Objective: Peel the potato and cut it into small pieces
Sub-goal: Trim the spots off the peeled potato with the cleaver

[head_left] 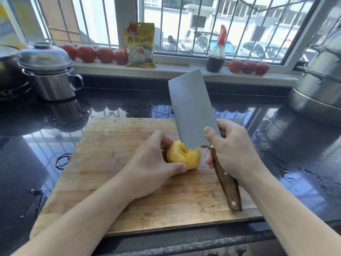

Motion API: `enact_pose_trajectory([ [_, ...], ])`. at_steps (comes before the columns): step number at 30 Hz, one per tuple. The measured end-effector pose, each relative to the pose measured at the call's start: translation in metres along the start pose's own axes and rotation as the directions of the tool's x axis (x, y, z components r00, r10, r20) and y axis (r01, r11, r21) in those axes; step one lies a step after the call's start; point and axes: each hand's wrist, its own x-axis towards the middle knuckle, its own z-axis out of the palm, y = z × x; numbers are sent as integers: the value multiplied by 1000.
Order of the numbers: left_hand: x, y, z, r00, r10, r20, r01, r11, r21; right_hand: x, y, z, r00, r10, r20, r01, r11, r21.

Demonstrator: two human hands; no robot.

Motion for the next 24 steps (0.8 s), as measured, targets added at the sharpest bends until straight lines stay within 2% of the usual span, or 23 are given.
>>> enact_pose_trajectory([
  [4, -2, 2, 0, 1000, 0, -12, 0, 1000, 13, 1, 0, 4, 999, -51, 1, 51, 998, -47],
  [10, 0, 1, -2, 999, -10, 31, 10, 1000, -7, 4, 2, -4, 994, 70, 83, -77, 993, 94],
  [24, 1, -2, -1, 999, -26, 39, 27, 999, -26, 7, 7, -3, 971, 167, 174, -211, 937, 279],
])
